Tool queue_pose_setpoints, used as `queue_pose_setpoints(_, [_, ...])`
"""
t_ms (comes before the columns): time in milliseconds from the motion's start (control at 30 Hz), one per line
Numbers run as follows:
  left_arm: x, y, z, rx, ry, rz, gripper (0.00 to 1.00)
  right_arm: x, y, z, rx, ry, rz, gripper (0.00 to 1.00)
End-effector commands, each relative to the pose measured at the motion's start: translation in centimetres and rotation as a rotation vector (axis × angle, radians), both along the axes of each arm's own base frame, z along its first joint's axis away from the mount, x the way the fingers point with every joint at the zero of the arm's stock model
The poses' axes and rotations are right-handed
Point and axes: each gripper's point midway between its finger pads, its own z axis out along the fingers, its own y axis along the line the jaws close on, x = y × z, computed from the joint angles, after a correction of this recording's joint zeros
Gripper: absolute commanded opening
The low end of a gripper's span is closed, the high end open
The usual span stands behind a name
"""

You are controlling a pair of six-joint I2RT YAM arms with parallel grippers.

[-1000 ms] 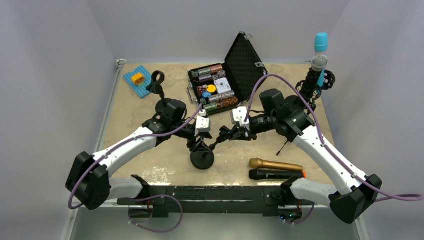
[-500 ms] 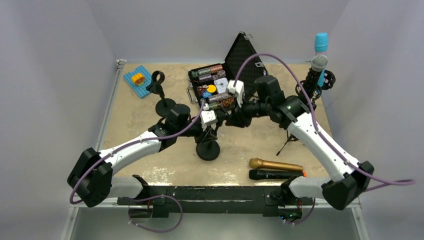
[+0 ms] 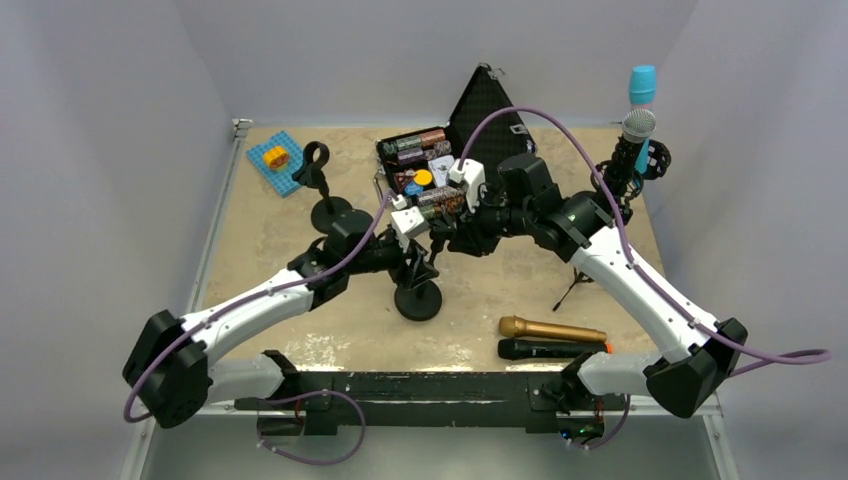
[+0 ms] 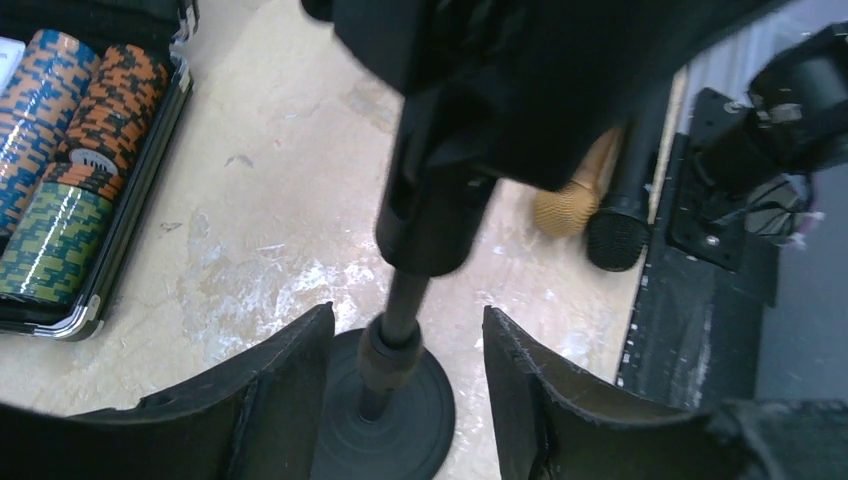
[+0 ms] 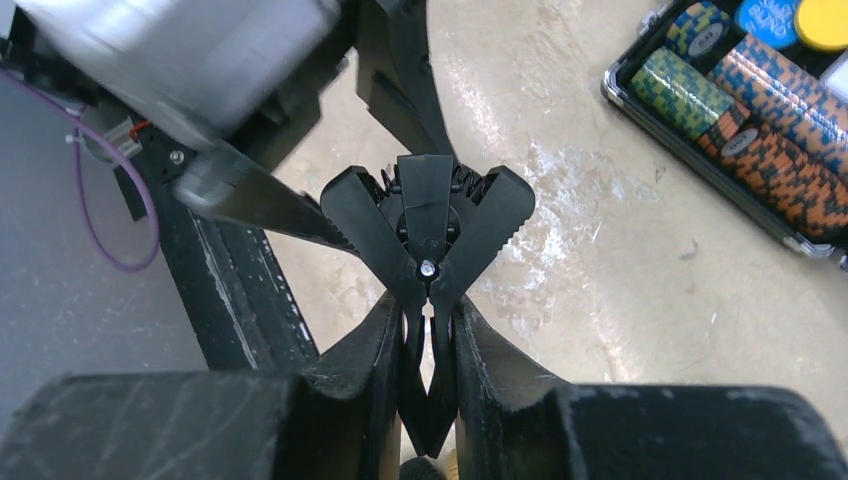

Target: Remove the microphone from the stand

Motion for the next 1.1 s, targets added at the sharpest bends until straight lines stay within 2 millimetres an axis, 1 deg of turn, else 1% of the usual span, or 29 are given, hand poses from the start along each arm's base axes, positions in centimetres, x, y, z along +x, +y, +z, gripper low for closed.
queue_pose_setpoints(0, [-2.8, 1.6, 5.2, -0.057, -0.089, -0.104, 0.61, -0.7, 0.5, 1.7, 0.028, -0.171, 0.170, 0.00])
queue_pose_setpoints(100, [-5.1, 3.2, 7.6, -0.045, -0.165, -0.193, 0.64, -1.3, 0.8, 1.6, 0.004, -0.223, 0.258, 0.00])
queue_pose_setpoints(167, [-5.9, 4.4, 8.9, -0.014, -0.210, -0.219, 0.65, -1.6, 1.0, 1.7, -0.005, -0.239, 0.293, 0.00])
queue_pose_setpoints(267, [-6.1, 6.1, 11.5, -0.007, -0.273, -0.204, 0.65, -2.4, 1.4, 1.3, -0.019, -0.238, 0.336, 0.00])
queue_pose_setpoints(333, [-5.4, 6.8, 13.7, -0.042, -0.295, -0.133, 0.66, -2.8, 1.7, 1.0, -0.024, -0.228, 0.354, 0.00])
queue_pose_setpoints(433, [-4.6, 6.6, 16.9, -0.127, -0.284, -0.060, 0.66, -3.0, 1.9, 0.6, -0.026, -0.220, 0.360, 0.00])
queue_pose_setpoints(500, [-4.3, 5.6, 18.2, -0.205, -0.219, -0.042, 0.66, -3.0, 2.0, 0.2, -0.029, -0.211, 0.360, 0.00])
queue_pose_setpoints(533, [-3.7, 4.9, 18.8, -0.247, -0.203, -0.043, 0.66, -2.9, 2.0, 0.1, -0.032, -0.212, 0.362, 0.00])
queue_pose_setpoints(633, [-2.6, 3.1, 19.4, -0.310, -0.152, -0.064, 0.65, -2.6, 2.2, 0.1, -0.039, -0.219, 0.363, 0.00])
queue_pose_setpoints(700, [-1.5, 2.2, 19.4, -0.328, -0.115, -0.057, 0.64, -2.3, 2.3, 0.1, -0.044, -0.223, 0.365, 0.00])
queue_pose_setpoints(733, [-1.0, 1.8, 19.0, -0.324, -0.099, -0.052, 0.64, -2.3, 2.4, 0.2, -0.044, -0.225, 0.365, 0.00])
queue_pose_setpoints(767, [-0.3, 1.5, 19.4, -0.338, -0.114, -0.039, 0.64, -2.1, 2.5, 0.1, -0.046, -0.225, 0.364, 0.00])
queue_pose_setpoints(867, [1.2, 0.8, 18.1, -0.324, -0.076, -0.009, 0.62, -2.0, 2.7, 0.2, -0.052, -0.228, 0.361, 0.00])
queue_pose_setpoints(933, [1.3, 0.6, 17.2, -0.310, -0.050, -0.015, 0.61, -1.8, 2.6, 0.0, -0.060, -0.232, 0.353, 0.00])
queue_pose_setpoints(1067, [0.3, 0.7, 15.3, -0.287, -0.020, -0.049, 0.59, -1.6, 2.4, -0.3, -0.070, -0.230, 0.332, 0.00])
